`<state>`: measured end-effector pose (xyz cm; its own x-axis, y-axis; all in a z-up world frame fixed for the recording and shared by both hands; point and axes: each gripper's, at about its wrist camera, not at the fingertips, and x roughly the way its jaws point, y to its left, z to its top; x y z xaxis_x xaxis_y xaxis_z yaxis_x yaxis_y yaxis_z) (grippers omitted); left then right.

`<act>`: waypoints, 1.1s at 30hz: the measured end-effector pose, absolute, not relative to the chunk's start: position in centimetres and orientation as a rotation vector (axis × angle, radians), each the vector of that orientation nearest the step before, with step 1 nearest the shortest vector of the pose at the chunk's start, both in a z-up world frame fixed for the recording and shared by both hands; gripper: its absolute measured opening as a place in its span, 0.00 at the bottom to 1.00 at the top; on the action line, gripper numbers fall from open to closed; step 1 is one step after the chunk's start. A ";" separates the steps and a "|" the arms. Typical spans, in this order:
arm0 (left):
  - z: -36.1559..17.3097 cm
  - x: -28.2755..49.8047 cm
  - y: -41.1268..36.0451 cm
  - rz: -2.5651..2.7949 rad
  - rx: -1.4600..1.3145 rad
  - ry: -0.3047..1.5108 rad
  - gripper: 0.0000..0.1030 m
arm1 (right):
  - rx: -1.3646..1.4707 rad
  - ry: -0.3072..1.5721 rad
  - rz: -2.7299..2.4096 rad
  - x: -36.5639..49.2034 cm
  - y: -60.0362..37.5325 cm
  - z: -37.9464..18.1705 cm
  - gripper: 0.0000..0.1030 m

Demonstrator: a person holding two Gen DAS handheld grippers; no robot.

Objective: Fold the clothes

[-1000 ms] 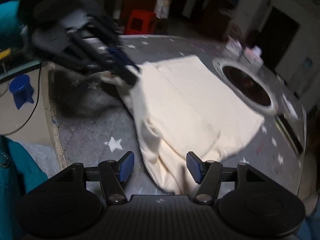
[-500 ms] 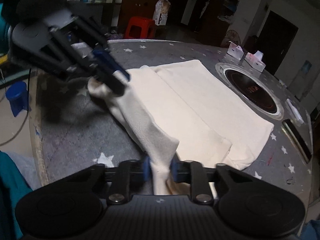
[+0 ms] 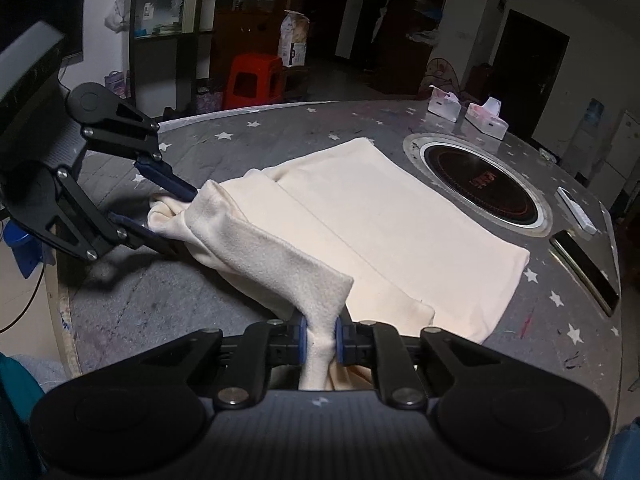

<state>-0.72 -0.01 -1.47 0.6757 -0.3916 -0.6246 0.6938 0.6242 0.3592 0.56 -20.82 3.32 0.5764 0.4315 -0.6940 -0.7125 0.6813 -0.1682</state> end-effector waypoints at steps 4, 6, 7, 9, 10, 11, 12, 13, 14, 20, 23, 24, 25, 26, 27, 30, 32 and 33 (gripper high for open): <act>-1.2 -1.0 0.4 -0.669 0.605 0.519 0.11 | -0.457 0.661 0.696 0.1 -21.0 3.3 0.10; -0.8 -1.4 0.5 -0.676 0.590 0.513 0.08 | -0.456 0.654 0.698 -0.2 -21.1 3.5 0.10; -0.5 -1.6 0.5 -0.679 0.583 0.508 0.07 | -0.455 0.648 0.698 -0.4 -21.1 3.7 0.10; 0.0 -2.3 0.6 -0.687 0.569 0.499 0.07 | -0.452 0.636 0.698 -0.9 -21.4 4.1 0.10; 0.4 -2.7 0.6 -0.693 0.563 0.496 0.07 | -0.451 0.630 0.699 -1.1 -21.5 4.4 0.10; 0.7 -3.1 0.6 -0.700 0.556 0.494 0.07 | -0.451 0.624 0.704 -1.5 -21.7 4.7 0.10; 1.0 -3.6 0.7 -0.706 0.549 0.492 0.07 | -0.451 0.618 0.709 -2.0 -21.8 5.0 0.10; 1.4 -4.1 0.8 -0.714 0.541 0.490 0.07 | -0.451 0.612 0.714 -2.5 -22.0 5.4 0.10; 1.7 -4.8 0.8 -0.722 0.533 0.488 0.07 | -0.448 0.610 0.721 -3.1 -22.2 5.7 0.10; 4.3 -9.3 1.7 -0.753 0.462 0.480 0.06 | -0.426 0.602 0.775 -7.5 -23.3 7.9 0.10; 6.0 -11.9 2.2 -0.761 0.420 0.469 0.06 | -0.421 0.588 0.801 -10.2 -23.7 9.4 0.09; 6.5 -12.6 2.3 -0.763 0.411 0.463 0.05 | -0.419 0.584 0.807 -10.8 -23.8 9.9 0.09; 7.0 -13.1 2.3 -0.761 0.408 0.455 0.05 | -0.412 0.581 0.816 -11.6 -23.9 10.5 0.09; 7.5 -13.5 2.3 -0.759 0.409 0.446 0.05 | -0.414 0.576 0.820 -12.1 -23.9 11.0 0.09; 7.9 -13.6 2.3 -0.755 0.409 0.438 0.05 | -0.420 0.570 0.822 -12.6 -23.8 11.4 0.09; 8.4 -12.3 2.3 -0.726 0.403 0.424 0.05 | -0.430 0.557 0.821 -12.4 -23.6 12.1 0.09; 8.4 -10.8 2.3 -0.704 0.393 0.426 0.05 | -0.429 0.558 0.811 -11.3 -23.5 12.3 0.09; 8.4 -9.8 2.2 -0.698 0.384 0.431 0.05 | -0.429 0.558 0.806 -10.7 -23.5 12.3 0.09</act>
